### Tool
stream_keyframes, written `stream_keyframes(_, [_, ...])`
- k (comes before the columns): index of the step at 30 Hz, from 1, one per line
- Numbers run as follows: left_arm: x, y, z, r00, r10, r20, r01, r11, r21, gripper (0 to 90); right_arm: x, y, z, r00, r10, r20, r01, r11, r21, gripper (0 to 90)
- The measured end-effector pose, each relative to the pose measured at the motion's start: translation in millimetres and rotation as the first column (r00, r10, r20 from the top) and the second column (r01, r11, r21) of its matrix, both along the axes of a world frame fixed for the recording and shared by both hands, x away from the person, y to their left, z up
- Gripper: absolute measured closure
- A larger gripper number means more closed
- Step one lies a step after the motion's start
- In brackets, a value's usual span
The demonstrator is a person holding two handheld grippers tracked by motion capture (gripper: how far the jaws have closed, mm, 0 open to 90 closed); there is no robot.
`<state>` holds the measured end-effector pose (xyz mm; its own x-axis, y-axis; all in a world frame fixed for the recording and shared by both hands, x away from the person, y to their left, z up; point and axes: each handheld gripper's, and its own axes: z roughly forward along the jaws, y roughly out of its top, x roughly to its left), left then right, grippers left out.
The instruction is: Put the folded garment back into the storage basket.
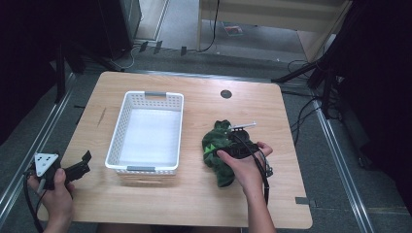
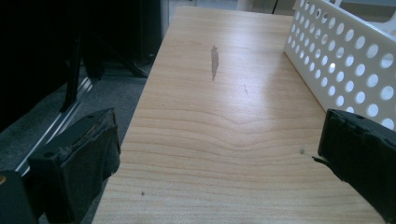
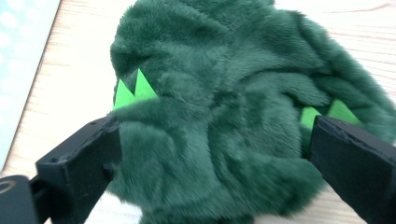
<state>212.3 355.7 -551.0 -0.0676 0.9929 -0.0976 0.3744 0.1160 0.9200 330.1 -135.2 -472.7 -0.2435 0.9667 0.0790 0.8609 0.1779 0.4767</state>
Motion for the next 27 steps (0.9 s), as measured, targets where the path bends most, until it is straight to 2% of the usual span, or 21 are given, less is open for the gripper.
stream_keyframes(6, [0.2, -0.1, 0.1, 1.0, 0.0, -0.003, 0.0, 1.0, 0.0, 0.1, 16.3, 6.7, -10.7, 0.998, -0.058, -0.025, 0.058, 0.998, 0.025, 0.0])
stream_keyframes(9, [0.5, 0.1, 0.0, 1.0, 0.0, -0.004, 0.0, 1.0, -0.001, 0.1, 20.6, 8.5, -14.4, 0.9973, -0.064, -0.036, 0.066, 0.997, 0.028, 0.0])
stream_keyframes(11, [0.6, 0.0, 0.0, 1.0, 0.0, -0.005, 0.0, 1.0, 0.0, 0.1, 25.5, 12.3, -19.4, 0.9961, -0.082, -0.032, 0.082, 0.997, 0.009, 0.0])
stream_keyframes(15, [0.8, 0.0, -0.1, 1.0, 0.002, -0.004, -0.002, 1.0, -0.007, 0.0, 29.1, 15.7, -24.2, 0.9951, -0.091, -0.038, 0.092, 0.996, 0.019, 0.0])
stream_keyframes(18, [0.9, 0.0, 0.0, 1.0, 0.002, -0.008, -0.002, 1.0, -0.009, 0.1, 32.2, 19.6, -29.5, 0.9937, -0.103, -0.044, 0.103, 0.995, 0.009, 0.0])
stream_keyframes(22, [1.1, -0.2, 0.1, 0.9999, -0.004, -0.015, 0.003, 1.0, -0.002, 0.1, 35.3, 22.7, -36.0, 0.9941, -0.094, -0.054, 0.095, 0.995, 0.013, 0.0])
stream_keyframes(25, [1.5, 0.2, 0.0, 0.9999, -0.003, -0.016, 0.002, 1.0, -0.009, 0.1, 35.7, 23.8, -41.8, 0.9924, -0.106, -0.062, 0.106, 0.994, -0.002, 2.9])
stream_keyframes(27, [1.6, 0.3, -0.1, 0.9999, -0.002, -0.016, 0.002, 0.9999, -0.012, 0.1, 35.5, 21.8, -47.7, 0.9913, -0.116, -0.061, 0.117, 0.993, 0.012, 6.3])
